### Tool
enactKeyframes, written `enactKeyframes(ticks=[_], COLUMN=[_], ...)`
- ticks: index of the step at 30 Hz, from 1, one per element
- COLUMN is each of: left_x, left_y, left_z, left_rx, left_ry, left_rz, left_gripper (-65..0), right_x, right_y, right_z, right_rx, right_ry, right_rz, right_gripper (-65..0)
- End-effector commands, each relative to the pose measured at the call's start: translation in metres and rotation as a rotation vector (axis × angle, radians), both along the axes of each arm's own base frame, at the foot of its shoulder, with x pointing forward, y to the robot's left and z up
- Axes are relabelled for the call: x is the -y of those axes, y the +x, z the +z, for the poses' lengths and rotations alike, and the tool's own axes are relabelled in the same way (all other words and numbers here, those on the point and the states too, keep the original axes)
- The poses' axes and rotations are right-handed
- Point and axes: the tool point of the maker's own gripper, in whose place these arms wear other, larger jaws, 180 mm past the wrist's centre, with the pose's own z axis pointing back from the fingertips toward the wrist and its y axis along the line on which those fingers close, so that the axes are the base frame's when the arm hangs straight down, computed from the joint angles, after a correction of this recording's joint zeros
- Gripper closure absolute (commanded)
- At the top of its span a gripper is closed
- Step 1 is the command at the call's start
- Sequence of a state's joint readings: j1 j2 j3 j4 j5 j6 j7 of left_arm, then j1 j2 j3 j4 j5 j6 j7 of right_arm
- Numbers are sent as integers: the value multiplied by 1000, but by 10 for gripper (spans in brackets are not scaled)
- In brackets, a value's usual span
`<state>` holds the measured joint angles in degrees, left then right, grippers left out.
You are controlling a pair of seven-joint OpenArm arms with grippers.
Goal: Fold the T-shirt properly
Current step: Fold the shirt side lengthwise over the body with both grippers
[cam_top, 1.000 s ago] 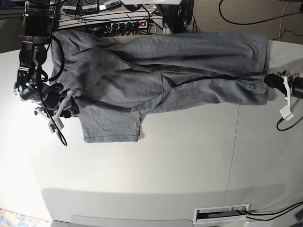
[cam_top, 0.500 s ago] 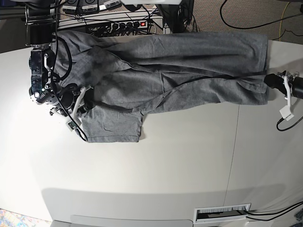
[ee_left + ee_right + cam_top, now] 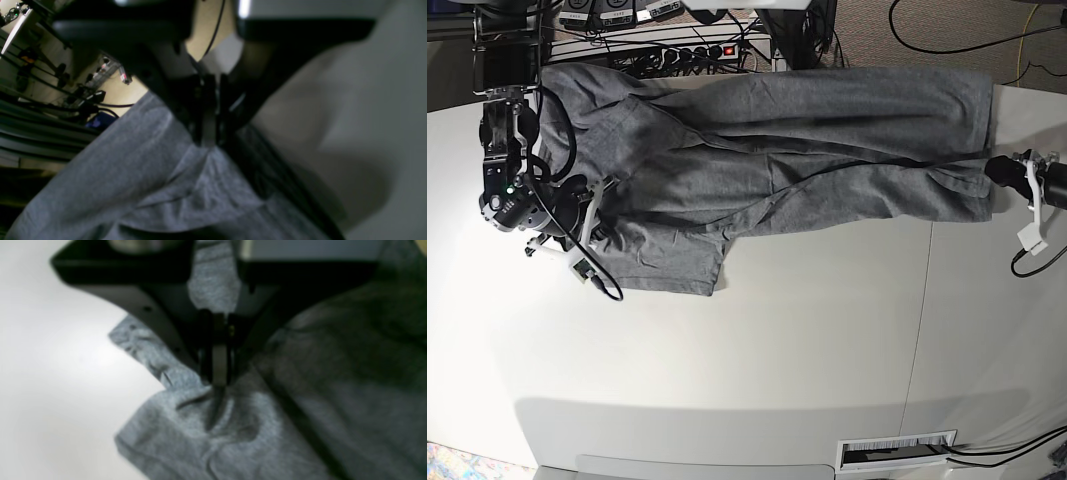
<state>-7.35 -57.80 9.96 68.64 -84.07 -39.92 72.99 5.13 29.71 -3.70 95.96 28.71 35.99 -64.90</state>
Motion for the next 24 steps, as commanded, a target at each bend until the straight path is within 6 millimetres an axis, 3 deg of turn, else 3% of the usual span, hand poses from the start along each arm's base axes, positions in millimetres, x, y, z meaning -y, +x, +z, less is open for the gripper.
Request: enactKeyframes(ticks=[1, 8, 24], left_x=[-10, -9, 2], left_y=[7, 6, 6], left_z=[14, 18, 25], left_rx=[26, 28, 48], left_ry=[22, 33, 36], left_rz=[-2, -29, -88], left_gripper=[0, 0, 0], right_x=[6, 11, 56], right_y=[5, -22, -64], right_z=[14, 10, 55], right_rx=[40, 12, 118], right_ry=[-15, -71, -38], right_rz=[9, 47, -107], right_gripper=[0, 0, 0])
